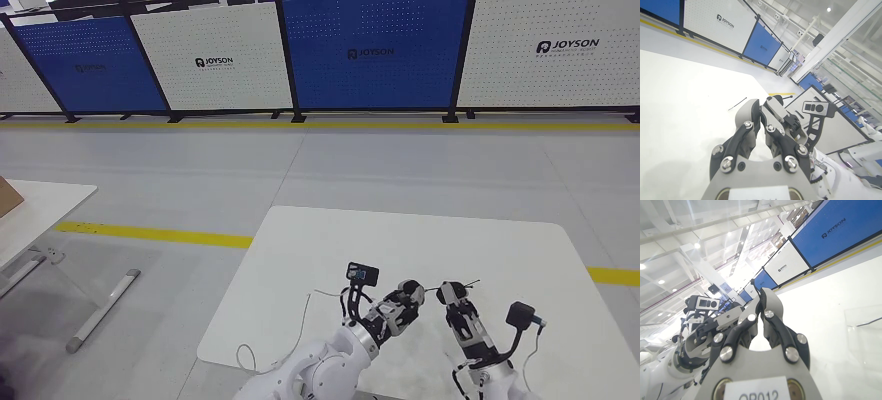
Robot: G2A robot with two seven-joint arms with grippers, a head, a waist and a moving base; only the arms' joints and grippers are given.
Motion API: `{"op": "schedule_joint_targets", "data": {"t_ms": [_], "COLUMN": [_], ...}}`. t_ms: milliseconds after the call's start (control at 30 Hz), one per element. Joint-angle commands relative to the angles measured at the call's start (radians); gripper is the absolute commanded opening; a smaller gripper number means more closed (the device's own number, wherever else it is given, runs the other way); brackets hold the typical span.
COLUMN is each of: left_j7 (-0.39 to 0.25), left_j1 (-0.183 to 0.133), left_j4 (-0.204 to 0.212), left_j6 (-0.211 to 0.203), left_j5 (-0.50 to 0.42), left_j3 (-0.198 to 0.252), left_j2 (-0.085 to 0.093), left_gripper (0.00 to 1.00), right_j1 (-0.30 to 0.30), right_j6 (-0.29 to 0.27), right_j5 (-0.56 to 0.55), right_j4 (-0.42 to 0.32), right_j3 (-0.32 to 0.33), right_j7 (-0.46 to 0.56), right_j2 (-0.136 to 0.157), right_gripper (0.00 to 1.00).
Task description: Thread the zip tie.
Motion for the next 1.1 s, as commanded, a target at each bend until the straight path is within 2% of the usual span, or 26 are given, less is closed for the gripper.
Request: {"op": "schedule_joint_targets", "data": {"t_ms": [0,233,333,500,700,933,1000,1033,1067], "left_j7": [-0.015,-0.034,-0.037,-0.018,-0.018,-0.011,-0.003,-0.002,0.001], "left_j1": [0.003,0.015,0.013,0.003,-0.008,-0.007,-0.007,-0.008,-0.009], "left_j4": [0.0,-0.001,0.0,0.002,0.008,0.008,0.01,0.011,0.013], "left_j6": [-0.019,-0.071,-0.064,-0.018,-0.008,0.006,0.016,0.018,0.021], "left_j5": [-0.044,-0.154,-0.152,-0.111,-0.109,-0.109,-0.102,-0.101,-0.1], "left_j3": [-0.014,-0.058,-0.06,-0.044,-0.031,-0.035,-0.033,-0.032,-0.031], "left_j2": [0.0,0.001,0.0,-0.007,-0.014,-0.019,-0.021,-0.022,-0.023], "left_gripper": [0.0,0.0,0.0,0.0,0.0,0.0,0.0,0.0,0.0], "right_j1": [-0.002,-0.007,-0.004,-0.006,-0.006,-0.006,-0.007,-0.008,-0.008], "right_j6": [0.0,0.0,0.0,0.0,0.0,0.0,0.0,0.0,0.0], "right_j5": [0.01,0.052,0.076,0.093,0.074,0.085,0.085,0.084,0.083], "right_j4": [-0.01,-0.032,-0.035,-0.046,-0.041,-0.036,-0.037,-0.037,-0.037], "right_j3": [0.002,0.007,0.011,0.017,0.009,0.013,0.013,0.013,0.014], "right_j7": [0.014,0.05,0.074,0.088,0.077,0.077,0.073,0.072,0.07], "right_j2": [0.003,0.011,0.015,0.02,0.02,0.02,0.02,0.02,0.02], "right_gripper": [0.0,0.0,0.0,0.0,0.0,0.0,0.03,0.09,0.08]}}
